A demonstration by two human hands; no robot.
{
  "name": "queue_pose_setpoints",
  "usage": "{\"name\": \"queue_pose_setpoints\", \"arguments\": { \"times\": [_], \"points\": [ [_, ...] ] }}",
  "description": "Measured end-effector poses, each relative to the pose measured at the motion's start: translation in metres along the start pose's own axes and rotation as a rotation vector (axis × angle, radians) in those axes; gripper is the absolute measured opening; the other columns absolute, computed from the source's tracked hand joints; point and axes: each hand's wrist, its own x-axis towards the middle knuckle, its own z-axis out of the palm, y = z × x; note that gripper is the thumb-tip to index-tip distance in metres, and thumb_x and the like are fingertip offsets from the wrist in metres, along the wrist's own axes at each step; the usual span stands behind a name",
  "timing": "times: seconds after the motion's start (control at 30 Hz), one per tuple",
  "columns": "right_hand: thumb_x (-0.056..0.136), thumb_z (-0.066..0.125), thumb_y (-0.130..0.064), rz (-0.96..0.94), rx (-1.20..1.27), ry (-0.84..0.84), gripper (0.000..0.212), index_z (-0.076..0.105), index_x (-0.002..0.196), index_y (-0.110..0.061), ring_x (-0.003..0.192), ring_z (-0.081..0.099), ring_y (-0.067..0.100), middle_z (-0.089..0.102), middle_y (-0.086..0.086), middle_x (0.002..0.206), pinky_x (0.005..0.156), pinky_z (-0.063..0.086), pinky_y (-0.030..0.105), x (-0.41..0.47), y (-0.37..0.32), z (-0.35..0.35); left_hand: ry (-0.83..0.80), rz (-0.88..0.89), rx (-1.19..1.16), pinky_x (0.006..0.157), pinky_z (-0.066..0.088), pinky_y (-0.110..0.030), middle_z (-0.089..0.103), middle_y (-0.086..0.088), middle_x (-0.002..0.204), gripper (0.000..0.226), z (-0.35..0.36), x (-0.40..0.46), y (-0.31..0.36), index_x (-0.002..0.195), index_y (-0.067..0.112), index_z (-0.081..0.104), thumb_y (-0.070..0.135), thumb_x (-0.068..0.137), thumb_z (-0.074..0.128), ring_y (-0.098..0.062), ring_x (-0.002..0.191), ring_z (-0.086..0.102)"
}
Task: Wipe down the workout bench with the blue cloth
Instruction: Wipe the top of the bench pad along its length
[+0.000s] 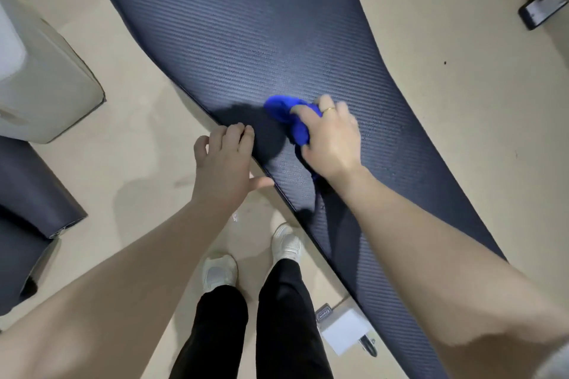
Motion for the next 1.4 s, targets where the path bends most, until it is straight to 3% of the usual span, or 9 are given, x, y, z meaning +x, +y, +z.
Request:
{"name": "queue_pose_setpoints", "arguments": {
  "times": [0.1, 0.37, 0.5, 0.63, 0.8, 0.87, 1.0, 1.27, 1.4],
  "points": [
    [0.072, 0.057, -0.014, 0.164, 0.077, 0.061, 0.038, 0.062, 0.109, -0.023, 0.088, 0.049, 0.037, 0.055, 0.014, 0.109, 0.072, 0.042, 0.041, -0.007, -0.015, 0.011, 0.012, 0.021, -0.014, 0.085, 0.025, -0.038, 0.067, -0.008, 0.112, 0.096, 0.005, -0.003, -0.002, 0.115, 0.007, 0.064, 0.071, 0.043, 0.066, -0.027, 0.099, 0.057],
    [0.061, 0.072, -0.019, -0.112, 0.103, -0.035, 0.035, 0.068, 0.094, -0.029, 0.070, 0.055, 0.031, 0.062, 0.005, 0.090, 0.055, 0.046, 0.029, -0.074, -0.023, 0.016, 0.134, 0.080, 0.007, 0.099, 0.037, -0.041, 0.068, -0.010, 0.113, 0.096, 0.012, -0.004, -0.009, 0.117, 0.005, 0.064, 0.057, 0.040, 0.085, -0.031, 0.104, 0.058],
    [0.071, 0.057, -0.016, 0.182, 0.072, 0.134, 0.031, 0.066, 0.100, -0.023, 0.080, 0.052, 0.036, 0.059, 0.014, 0.100, 0.067, 0.047, 0.039, -0.017, -0.018, 0.017, 0.117, 0.071, -0.047, 0.091, 0.050, -0.046, 0.065, -0.016, 0.117, 0.098, 0.014, -0.005, -0.005, 0.121, -0.001, 0.060, 0.057, 0.045, 0.082, -0.039, 0.103, 0.064],
    [0.070, 0.042, -0.029, 0.097, 0.087, 0.087, 0.039, 0.065, 0.101, -0.023, 0.076, 0.053, 0.034, 0.061, 0.012, 0.098, 0.064, 0.047, 0.036, -0.092, -0.029, 0.028, 0.022, 0.055, -0.061, 0.094, 0.049, -0.044, 0.061, -0.016, 0.125, 0.098, 0.014, -0.009, -0.002, 0.128, -0.001, 0.054, 0.052, 0.051, 0.084, -0.039, 0.111, 0.060],
    [0.071, 0.043, -0.030, 0.037, 0.119, -0.022, 0.033, 0.066, 0.096, -0.027, 0.070, 0.052, 0.031, 0.061, 0.008, 0.093, 0.062, 0.050, 0.034, -0.122, -0.020, 0.026, -0.054, -0.225, -0.557, 0.116, 0.016, -0.040, 0.018, -0.010, 0.158, 0.067, 0.001, -0.022, 0.022, 0.142, 0.007, 0.035, 0.018, 0.080, 0.060, -0.024, 0.145, 0.023],
    [0.069, 0.052, -0.018, 0.083, 0.100, 0.051, 0.033, 0.065, 0.098, -0.026, 0.076, 0.052, 0.034, 0.061, 0.010, 0.096, 0.066, 0.046, 0.037, -0.088, -0.024, 0.026, 0.040, -0.462, -0.905, 0.113, 0.024, -0.037, 0.028, -0.012, 0.152, 0.059, -0.003, -0.026, 0.034, 0.139, 0.004, 0.036, 0.012, 0.083, 0.054, -0.025, 0.140, 0.032],
    [0.068, 0.058, -0.009, 0.177, 0.130, 0.122, 0.039, 0.064, 0.102, -0.026, 0.082, 0.050, 0.036, 0.059, 0.012, 0.105, 0.070, 0.043, 0.039, -0.051, -0.026, 0.028, -0.172, -0.897, -1.618, 0.103, 0.035, -0.030, 0.053, 0.007, 0.123, 0.040, 0.000, -0.024, 0.051, 0.132, 0.023, 0.040, 0.015, 0.093, 0.040, -0.015, 0.116, 0.049],
    [0.071, 0.050, -0.020, 0.061, 0.117, 0.027, 0.025, 0.060, 0.093, -0.028, 0.073, 0.052, 0.033, 0.061, 0.012, 0.097, 0.064, 0.051, 0.039, -0.131, 0.026, 0.024, -0.261, -0.944, -1.728, 0.109, 0.035, -0.053, 0.043, 0.013, 0.147, 0.084, 0.014, -0.025, 0.082, 0.138, 0.050, 0.027, 0.044, 0.058, 0.053, -0.020, 0.132, 0.047],
    [0.074, 0.054, -0.010, 0.332, 0.104, 0.149, 0.037, 0.065, 0.106, -0.025, 0.092, 0.049, 0.036, 0.055, 0.014, 0.112, 0.078, 0.044, 0.041, -0.057, 0.040, 0.018, -0.191, -0.940, -1.637, 0.105, 0.040, -0.053, 0.047, 0.008, 0.144, 0.078, 0.023, -0.027, 0.084, 0.139, 0.055, 0.021, 0.027, 0.074, 0.054, -0.021, 0.127, 0.052]
  ]
}}
